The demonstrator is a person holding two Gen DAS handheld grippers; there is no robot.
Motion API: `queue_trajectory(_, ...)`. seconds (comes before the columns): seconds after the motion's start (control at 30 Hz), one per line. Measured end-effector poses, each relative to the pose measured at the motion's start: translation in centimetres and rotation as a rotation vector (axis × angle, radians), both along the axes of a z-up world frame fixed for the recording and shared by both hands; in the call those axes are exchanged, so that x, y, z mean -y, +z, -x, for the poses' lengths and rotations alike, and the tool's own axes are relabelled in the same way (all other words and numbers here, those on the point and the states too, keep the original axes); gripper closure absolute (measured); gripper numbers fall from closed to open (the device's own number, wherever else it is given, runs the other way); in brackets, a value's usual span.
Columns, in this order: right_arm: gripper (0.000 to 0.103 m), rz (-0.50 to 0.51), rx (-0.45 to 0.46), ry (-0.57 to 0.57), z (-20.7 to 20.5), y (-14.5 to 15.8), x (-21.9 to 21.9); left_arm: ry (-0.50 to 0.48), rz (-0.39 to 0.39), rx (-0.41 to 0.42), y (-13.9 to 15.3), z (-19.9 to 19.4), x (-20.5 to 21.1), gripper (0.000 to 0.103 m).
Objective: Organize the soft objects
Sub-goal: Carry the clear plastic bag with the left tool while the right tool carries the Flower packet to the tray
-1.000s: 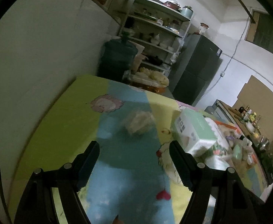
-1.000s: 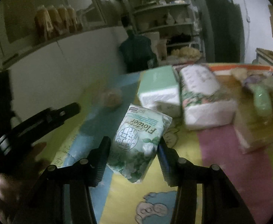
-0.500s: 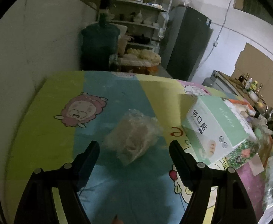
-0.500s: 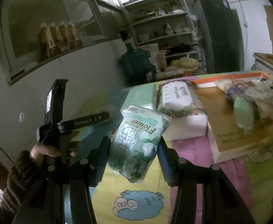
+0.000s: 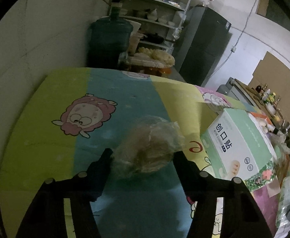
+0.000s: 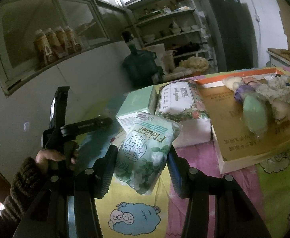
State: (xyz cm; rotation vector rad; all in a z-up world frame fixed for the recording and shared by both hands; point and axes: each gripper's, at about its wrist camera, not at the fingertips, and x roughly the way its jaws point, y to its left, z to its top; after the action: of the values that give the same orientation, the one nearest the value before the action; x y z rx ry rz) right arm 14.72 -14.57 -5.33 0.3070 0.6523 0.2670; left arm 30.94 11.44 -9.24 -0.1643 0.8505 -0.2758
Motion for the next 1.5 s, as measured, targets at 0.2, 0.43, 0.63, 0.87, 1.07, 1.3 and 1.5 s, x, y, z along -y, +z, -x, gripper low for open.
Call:
queue_trajectory(0.2, 0.053, 0.005, 0.003, -0.001, 0.0, -0.1, -0.1, 0.047, 0.006, 0.033, 0.6, 0.6, -0.3, 0.045)
queue_trajectory(0.43, 0.053, 0.015, 0.010, 0.007, -0.1, 0.1, -0.3, 0.082, -0.058, 0.100, 2.4, 2.8, -0.1, 0.045)
queue_trajectory(0.63, 0.053, 0.014, 0.020, 0.008, -0.1, 0.4, -0.2, 0.105, -0.075, 0.151, 4.8, 5.4, 0.6, 0.045)
queue_trajectory(0.87, 0.053, 0.006, 0.031, -0.002, 0.4, 0.7, 0.8, 0.139, -0.072, 0.181, 7.0, 7.9, 1.9, 0.045)
queue_trajectory(1.07, 0.053, 0.003, 0.054, -0.018, 0.9, 1.3, 2.2, 0.150, -0.095, 0.193, 8.3, 9.4, 4.0, 0.045)
queue_trajectory(1.3, 0.053, 0.008, 0.085, -0.033, 1.7, 2.0, 4.4, 0.135, -0.117, 0.228, 9.7, 10.9, 7.3, 0.045)
queue_trajectory(1.5, 0.053, 0.005, 0.101, -0.063, 2.4, 2.3, 7.1, 0.103, -0.104, 0.237, 10.4, 11.8, 10.7, 0.045)
